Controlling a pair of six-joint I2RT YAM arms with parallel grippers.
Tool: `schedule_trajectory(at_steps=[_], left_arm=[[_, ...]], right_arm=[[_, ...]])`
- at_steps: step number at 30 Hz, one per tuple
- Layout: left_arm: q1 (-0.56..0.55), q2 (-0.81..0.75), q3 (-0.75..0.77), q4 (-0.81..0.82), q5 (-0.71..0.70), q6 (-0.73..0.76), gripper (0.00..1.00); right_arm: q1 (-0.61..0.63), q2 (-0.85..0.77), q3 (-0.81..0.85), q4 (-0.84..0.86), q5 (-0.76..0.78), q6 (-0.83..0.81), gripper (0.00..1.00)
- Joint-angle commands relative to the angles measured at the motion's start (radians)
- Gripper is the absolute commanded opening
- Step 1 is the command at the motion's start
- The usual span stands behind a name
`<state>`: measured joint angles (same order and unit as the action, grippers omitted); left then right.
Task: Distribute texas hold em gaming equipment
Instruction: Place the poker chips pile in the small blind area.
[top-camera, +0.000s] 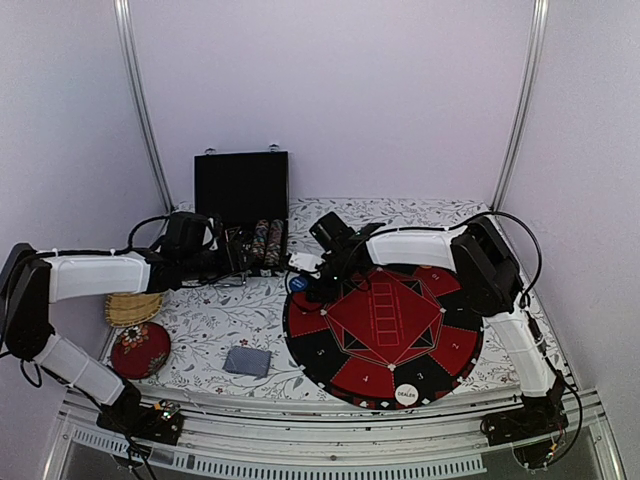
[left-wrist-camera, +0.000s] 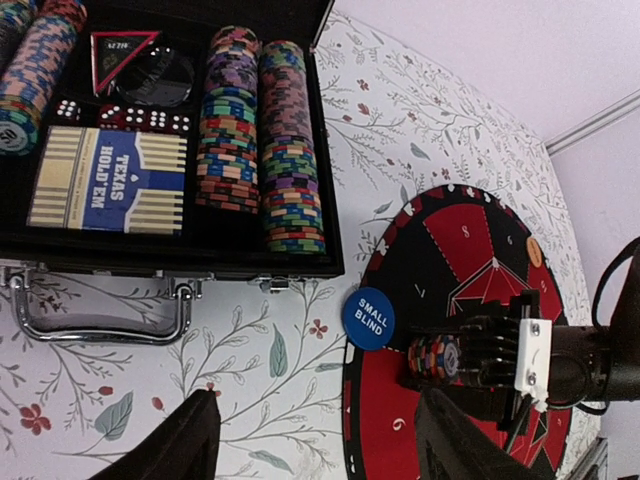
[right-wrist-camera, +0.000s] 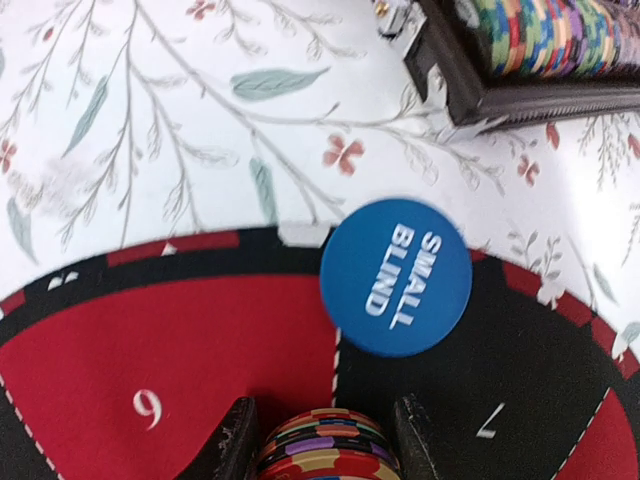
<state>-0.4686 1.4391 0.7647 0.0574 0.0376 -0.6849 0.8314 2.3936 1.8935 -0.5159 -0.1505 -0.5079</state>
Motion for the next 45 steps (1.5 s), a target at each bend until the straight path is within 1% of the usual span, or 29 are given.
schedule_trajectory(at_steps=[1, 10, 18, 22, 23, 25, 26, 27, 29, 33, 37, 39, 40, 45], left_arm=[[0.019, -0.039, -0.021, -0.023, -0.016, 0.017, 0.69], [0.024, -0.051, -0.027, -0.025, -0.021, 0.021, 0.69], [0.027, -0.06, -0.031, -0.028, -0.025, 0.025, 0.69], [0.028, -0.059, -0.031, -0.028, -0.024, 0.025, 0.69], [0.028, -0.059, -0.032, -0.028, -0.024, 0.025, 0.69], [0.028, -0.06, -0.034, -0.027, -0.025, 0.026, 0.69], [0.028, -0.06, -0.035, -0.027, -0.025, 0.027, 0.69], [0.028, -0.06, -0.036, -0.027, -0.026, 0.027, 0.69], [0.029, -0.06, -0.035, -0.028, -0.026, 0.03, 0.69], [0.028, -0.067, -0.036, -0.03, -0.031, 0.031, 0.69], [0.028, -0.077, -0.04, -0.032, -0.034, 0.034, 0.7], [0.028, -0.078, -0.04, -0.035, -0.036, 0.037, 0.69], [0.028, -0.079, -0.041, -0.035, -0.036, 0.039, 0.69], [0.029, -0.082, -0.041, -0.036, -0.032, 0.041, 0.7]], right_arm=[[-0.028, 0.099, 0.055, -0.019, 0.094, 0.001, 0.02], [-0.066, 0.176, 0.174, -0.042, 0.153, -0.013, 0.02], [-0.085, 0.171, 0.178, -0.044, 0.17, -0.033, 0.02], [-0.087, 0.176, 0.183, -0.054, 0.156, -0.041, 0.03], [-0.087, 0.176, 0.181, -0.057, 0.151, -0.039, 0.06], [-0.085, 0.174, 0.178, -0.06, 0.152, -0.033, 0.16], [-0.085, 0.172, 0.178, -0.063, 0.151, -0.032, 0.22], [-0.084, 0.17, 0.176, -0.063, 0.147, -0.032, 0.32], [-0.082, 0.163, 0.172, -0.065, 0.129, -0.032, 0.45], [-0.072, 0.154, 0.162, -0.053, 0.105, -0.039, 0.64], [-0.06, 0.146, 0.165, -0.05, 0.085, -0.049, 0.8], [-0.056, 0.138, 0.165, -0.042, 0.081, -0.048, 0.98], [-0.055, 0.132, 0.166, -0.038, 0.079, -0.047, 0.99], [-0.054, 0.074, 0.169, -0.004, 0.055, -0.024, 0.99]])
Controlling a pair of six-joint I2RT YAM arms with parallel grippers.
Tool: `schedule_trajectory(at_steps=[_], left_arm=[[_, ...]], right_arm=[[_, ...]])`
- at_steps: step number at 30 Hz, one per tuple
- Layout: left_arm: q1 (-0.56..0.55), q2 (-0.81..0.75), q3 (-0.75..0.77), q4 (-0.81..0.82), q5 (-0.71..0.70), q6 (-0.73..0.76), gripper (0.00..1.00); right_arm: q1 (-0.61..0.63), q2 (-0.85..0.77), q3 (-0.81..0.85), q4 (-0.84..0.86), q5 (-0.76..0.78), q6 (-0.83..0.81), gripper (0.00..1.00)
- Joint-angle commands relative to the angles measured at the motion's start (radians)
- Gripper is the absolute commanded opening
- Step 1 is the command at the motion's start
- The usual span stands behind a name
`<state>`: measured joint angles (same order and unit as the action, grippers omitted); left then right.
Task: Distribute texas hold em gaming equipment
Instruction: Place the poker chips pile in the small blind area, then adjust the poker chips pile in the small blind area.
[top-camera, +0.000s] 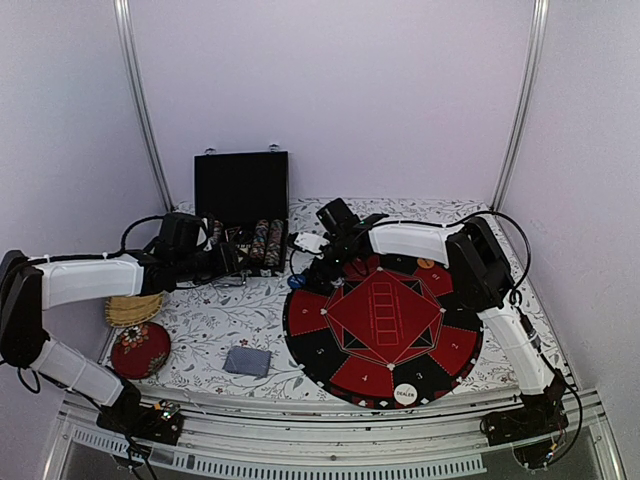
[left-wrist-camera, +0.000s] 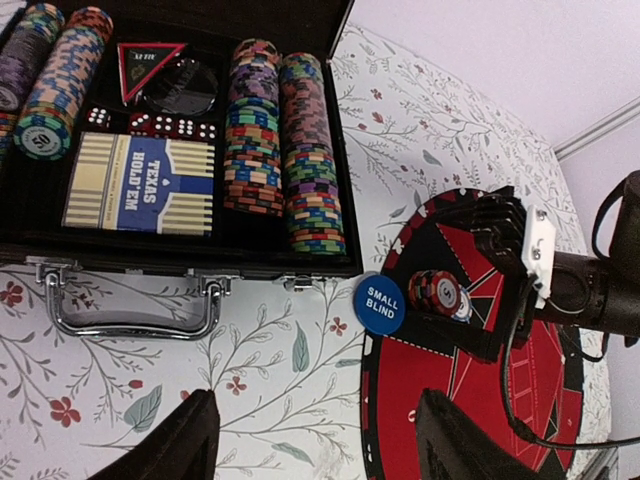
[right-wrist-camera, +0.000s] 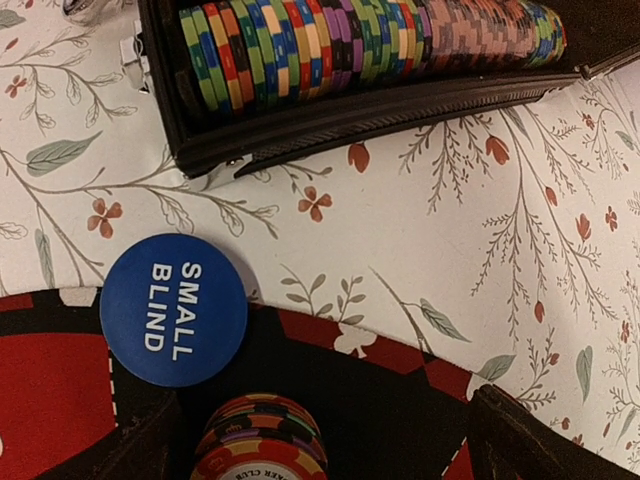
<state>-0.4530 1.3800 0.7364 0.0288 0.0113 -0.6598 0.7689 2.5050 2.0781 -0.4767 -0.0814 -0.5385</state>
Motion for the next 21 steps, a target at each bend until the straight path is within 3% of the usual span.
schedule_trajectory(at_steps=[1, 9, 14, 16, 21], left_arm=[[0.013, -0.021, -0.014, -0.007, -0.004, 0.016, 0.69], [0.013, -0.026, -0.014, -0.011, 0.01, 0.025, 0.7], [0.013, -0.035, -0.017, -0.019, 0.003, 0.045, 0.7], [0.013, -0.033, -0.015, -0.02, 0.002, 0.051, 0.7], [0.013, -0.028, -0.011, -0.018, 0.007, 0.056, 0.7]], right_arm=[[0.008, -0.058, -0.015, -0.038, -0.037, 0.012, 0.99], [-0.031, -0.327, -0.168, 0.041, -0.252, 0.103, 0.99], [-0.055, -0.416, -0.351, 0.055, -0.146, 0.252, 0.96], [-0.057, -0.407, -0.386, 0.019, -0.086, 0.316, 0.9], [-0.057, -0.391, -0.456, -0.001, -0.054, 0.457, 0.61]])
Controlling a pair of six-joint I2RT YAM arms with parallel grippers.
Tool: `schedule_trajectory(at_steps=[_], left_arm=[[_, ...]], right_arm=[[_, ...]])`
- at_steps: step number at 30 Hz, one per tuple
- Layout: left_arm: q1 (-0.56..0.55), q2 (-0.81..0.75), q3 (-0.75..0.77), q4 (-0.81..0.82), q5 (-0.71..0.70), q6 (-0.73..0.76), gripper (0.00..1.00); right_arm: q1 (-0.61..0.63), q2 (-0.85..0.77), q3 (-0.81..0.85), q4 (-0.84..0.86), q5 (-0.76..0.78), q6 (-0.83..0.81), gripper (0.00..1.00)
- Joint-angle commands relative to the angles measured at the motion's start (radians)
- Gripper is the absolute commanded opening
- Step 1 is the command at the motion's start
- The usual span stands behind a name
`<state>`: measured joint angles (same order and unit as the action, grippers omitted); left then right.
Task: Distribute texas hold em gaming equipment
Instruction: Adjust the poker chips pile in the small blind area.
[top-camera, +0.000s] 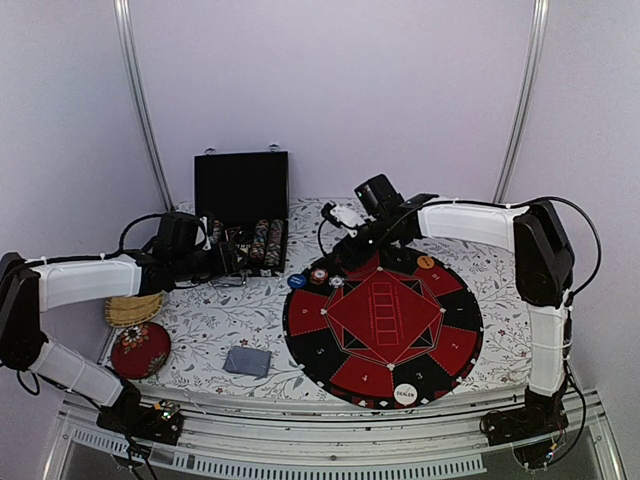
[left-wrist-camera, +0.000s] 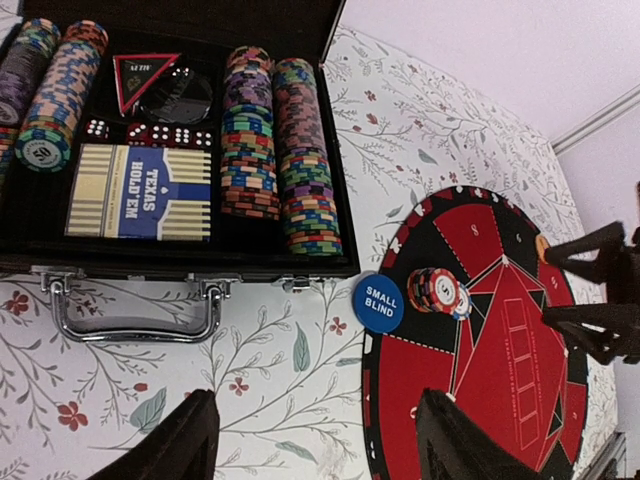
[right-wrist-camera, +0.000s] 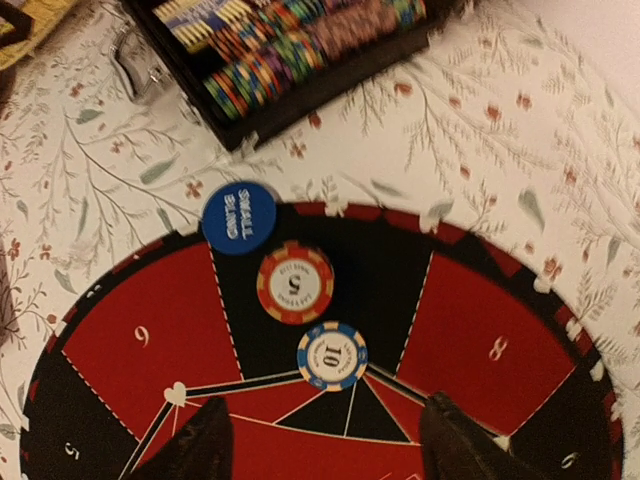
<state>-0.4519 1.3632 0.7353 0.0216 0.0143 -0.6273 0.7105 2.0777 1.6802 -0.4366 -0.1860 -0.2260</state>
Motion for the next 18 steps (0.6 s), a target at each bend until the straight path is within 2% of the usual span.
schedule_trajectory(at_steps=[1, 6, 9, 18], left_arm=[[0.012, -0.011, -0.011, -0.009, 0.004, 0.023, 0.7], [0.013, -0.01, -0.017, -0.011, 0.0, 0.026, 0.7], [0.013, -0.013, -0.021, -0.011, -0.003, 0.024, 0.7], [0.016, -0.021, -0.024, -0.018, -0.012, 0.031, 0.7]], right_arm=[[0.003, 0.045, -0.066, -0.038, 0.039, 0.168, 0.56], [0.001, 0.125, -0.046, -0.041, -0.023, 0.219, 0.37], [0.001, 0.175, -0.014, -0.049, -0.021, 0.268, 0.21], [-0.029, 0.261, 0.042, -0.034, 0.024, 0.34, 0.07]])
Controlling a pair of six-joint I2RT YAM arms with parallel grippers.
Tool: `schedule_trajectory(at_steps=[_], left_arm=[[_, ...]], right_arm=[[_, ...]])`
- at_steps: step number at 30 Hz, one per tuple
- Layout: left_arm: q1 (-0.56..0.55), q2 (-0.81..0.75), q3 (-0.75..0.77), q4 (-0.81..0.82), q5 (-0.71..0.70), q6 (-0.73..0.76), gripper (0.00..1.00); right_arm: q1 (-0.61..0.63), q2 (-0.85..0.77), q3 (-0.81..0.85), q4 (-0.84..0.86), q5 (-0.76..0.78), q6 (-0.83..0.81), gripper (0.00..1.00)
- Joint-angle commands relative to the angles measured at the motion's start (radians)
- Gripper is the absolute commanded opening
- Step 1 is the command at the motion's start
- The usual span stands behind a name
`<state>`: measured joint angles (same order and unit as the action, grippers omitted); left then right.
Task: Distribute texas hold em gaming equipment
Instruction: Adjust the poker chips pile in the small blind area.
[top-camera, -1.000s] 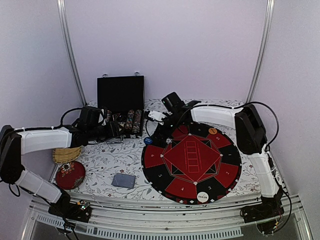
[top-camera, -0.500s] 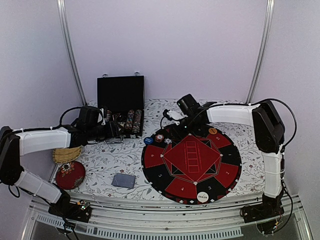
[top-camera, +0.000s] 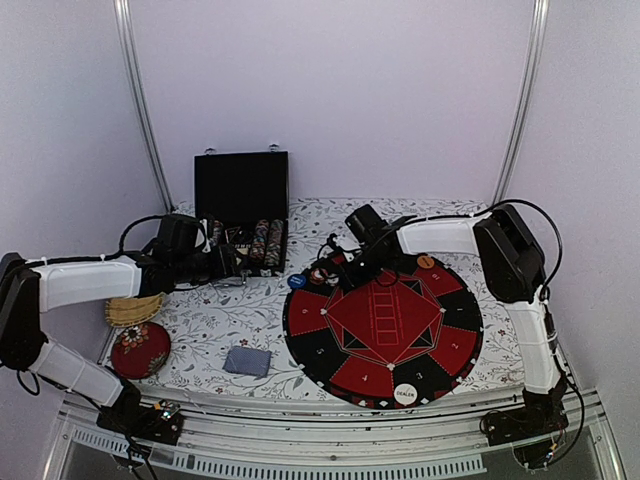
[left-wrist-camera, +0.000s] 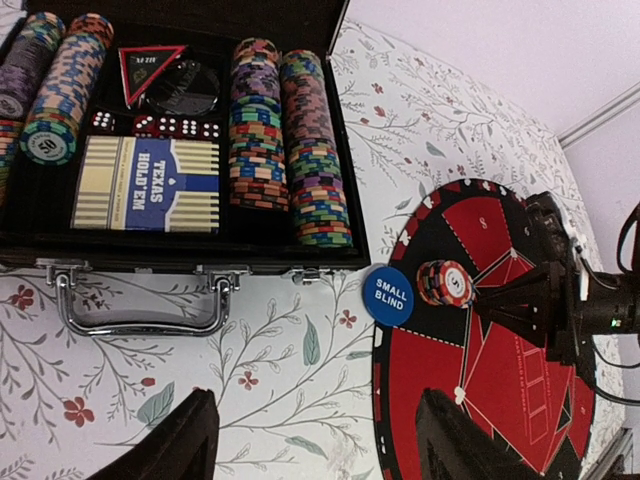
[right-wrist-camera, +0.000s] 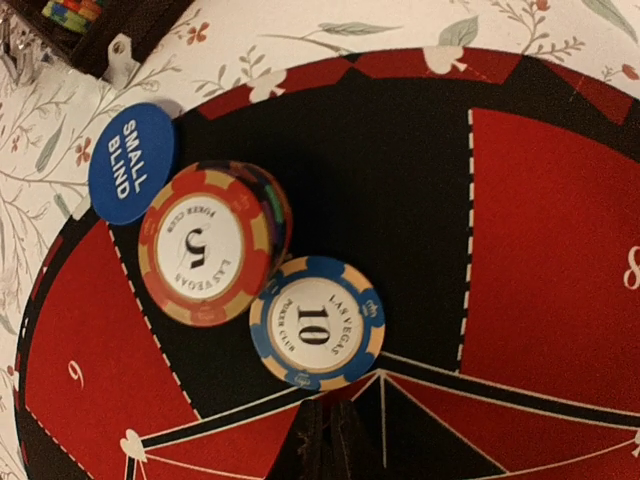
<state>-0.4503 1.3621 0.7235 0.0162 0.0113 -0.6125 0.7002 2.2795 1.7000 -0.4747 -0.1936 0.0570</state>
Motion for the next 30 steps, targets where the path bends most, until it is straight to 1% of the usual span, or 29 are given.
schedule_trajectory(at_steps=[1, 2, 6, 10, 15, 21, 23, 25, 27, 30], left_arm=[[0.015, -0.02, -0.01, -0.012, -0.008, 0.017, 0.7], [0.014, -0.019, -0.01, -0.013, -0.008, 0.018, 0.7], [0.017, -0.017, -0.005, -0.015, -0.011, 0.021, 0.7], [0.018, -0.017, -0.006, -0.016, -0.013, 0.021, 0.7], [0.018, -0.018, -0.007, -0.021, -0.012, 0.021, 0.7], [0.019, -0.005, -0.005, -0.021, -0.012, 0.025, 0.7], [0.019, 0.0, 0.008, -0.035, -0.017, 0.036, 0.7], [0.019, 0.002, 0.034, -0.065, -0.032, 0.062, 0.7], [0.021, 0.009, 0.076, -0.113, -0.059, 0.105, 0.73], [0.037, 0.042, 0.164, -0.206, -0.089, 0.202, 0.79]], right_arm=[[-0.021, 0.06, 0.031, 0.009, 0.026, 0.058, 0.07], [-0.023, 0.097, 0.045, 0.01, 0.009, 0.057, 0.07], [-0.023, 0.158, 0.135, 0.001, -0.086, 0.051, 0.07], [-0.028, 0.196, 0.189, 0.016, -0.113, 0.08, 0.08], [-0.045, 0.189, 0.196, 0.039, -0.082, 0.116, 0.08], [-0.048, 0.133, 0.192, 0.04, -0.028, 0.081, 0.11], [-0.048, 0.087, 0.181, 0.038, 0.006, 0.058, 0.15], [-0.048, -0.003, 0.148, 0.047, 0.077, 0.027, 0.26], [-0.047, -0.088, 0.101, 0.061, 0.141, -0.016, 0.34], [-0.048, -0.226, 0.007, 0.099, 0.186, -0.089, 0.5]])
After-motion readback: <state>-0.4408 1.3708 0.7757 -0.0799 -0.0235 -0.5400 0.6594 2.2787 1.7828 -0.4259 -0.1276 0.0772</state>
